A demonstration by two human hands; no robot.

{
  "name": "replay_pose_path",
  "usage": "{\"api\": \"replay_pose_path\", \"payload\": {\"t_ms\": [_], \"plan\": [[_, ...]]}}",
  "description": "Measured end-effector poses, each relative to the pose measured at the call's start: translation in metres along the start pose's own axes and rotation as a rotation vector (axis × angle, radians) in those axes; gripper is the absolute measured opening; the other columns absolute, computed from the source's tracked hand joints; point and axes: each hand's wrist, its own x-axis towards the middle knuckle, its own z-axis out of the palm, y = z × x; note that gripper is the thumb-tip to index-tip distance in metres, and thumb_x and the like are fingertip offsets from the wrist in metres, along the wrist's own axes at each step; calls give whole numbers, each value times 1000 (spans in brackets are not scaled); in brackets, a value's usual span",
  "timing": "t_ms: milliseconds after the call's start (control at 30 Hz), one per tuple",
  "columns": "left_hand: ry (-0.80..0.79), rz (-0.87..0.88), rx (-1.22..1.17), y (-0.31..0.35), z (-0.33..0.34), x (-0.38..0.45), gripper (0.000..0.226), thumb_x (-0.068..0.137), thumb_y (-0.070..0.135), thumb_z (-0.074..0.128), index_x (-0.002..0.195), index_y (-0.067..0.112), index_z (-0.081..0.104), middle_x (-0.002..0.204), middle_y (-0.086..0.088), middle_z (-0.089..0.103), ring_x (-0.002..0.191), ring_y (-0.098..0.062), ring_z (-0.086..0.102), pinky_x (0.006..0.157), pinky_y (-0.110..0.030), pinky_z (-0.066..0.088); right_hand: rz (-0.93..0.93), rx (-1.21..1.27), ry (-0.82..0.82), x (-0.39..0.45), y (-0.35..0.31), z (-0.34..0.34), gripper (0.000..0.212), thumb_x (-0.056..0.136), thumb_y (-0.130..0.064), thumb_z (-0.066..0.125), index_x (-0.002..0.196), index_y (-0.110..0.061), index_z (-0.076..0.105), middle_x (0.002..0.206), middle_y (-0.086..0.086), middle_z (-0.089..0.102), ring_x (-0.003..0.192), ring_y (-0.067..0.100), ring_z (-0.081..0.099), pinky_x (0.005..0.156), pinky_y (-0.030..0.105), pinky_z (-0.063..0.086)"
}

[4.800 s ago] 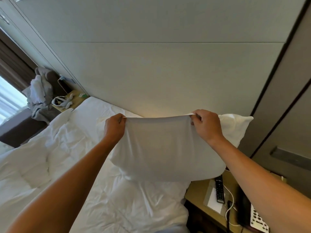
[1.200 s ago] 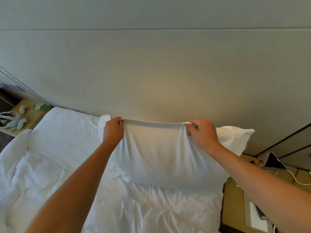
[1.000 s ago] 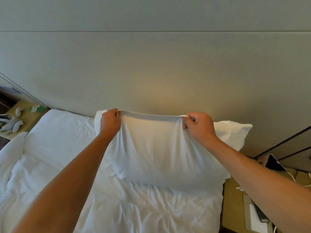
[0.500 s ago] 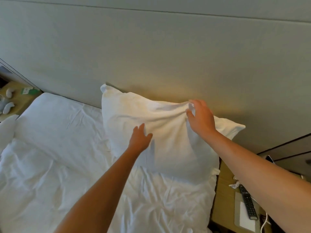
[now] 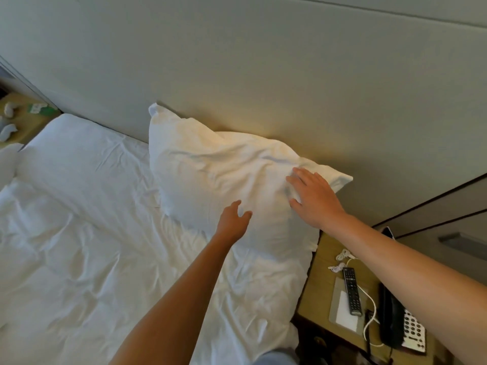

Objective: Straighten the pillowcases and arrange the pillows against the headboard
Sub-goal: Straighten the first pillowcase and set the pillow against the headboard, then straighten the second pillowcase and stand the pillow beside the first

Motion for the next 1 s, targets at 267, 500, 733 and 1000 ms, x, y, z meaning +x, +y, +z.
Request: {"api": "replay_pose_path", "payload": {"t_ms": [267, 500, 733, 1000], "plan": [[217, -133, -385, -10, 60, -135, 43, 99, 40, 59, 139, 22, 57, 142, -6, 57, 117, -18, 58, 100, -39, 49, 84, 480, -162, -130, 35, 10, 30, 103, -38, 61, 130, -23, 66, 118, -11, 69, 109, 6, 64, 94, 34, 56], [414, -263, -650, -48, 135, -278, 27, 100, 34, 58, 125, 23, 64, 118, -1, 69, 104, -14, 70, 91, -42, 60, -13, 557, -394, -235, 76, 55, 9, 102, -36, 65, 108, -39, 71, 100, -22, 72, 97, -8, 65, 83, 21, 55], [678, -499, -845, -97, 197, -425, 17, 103, 28, 57, 113, 22, 69, 105, -1, 75, 91, -14, 75, 79, -34, 62, -217, 505, -588, -287, 53, 98, 8, 101, -35, 66, 97, -39, 72, 90, -20, 74, 89, -6, 66, 74, 23, 51], [954, -705, -1015, -136, 259, -574, 14, 104, 25, 57, 110, 23, 69, 100, -1, 76, 92, -14, 75, 76, -27, 60, -573, 391, -786, -345, -81, 137, 12, 100, -37, 65, 98, -31, 74, 91, -17, 74, 87, 3, 68, 81, 36, 58]]}}
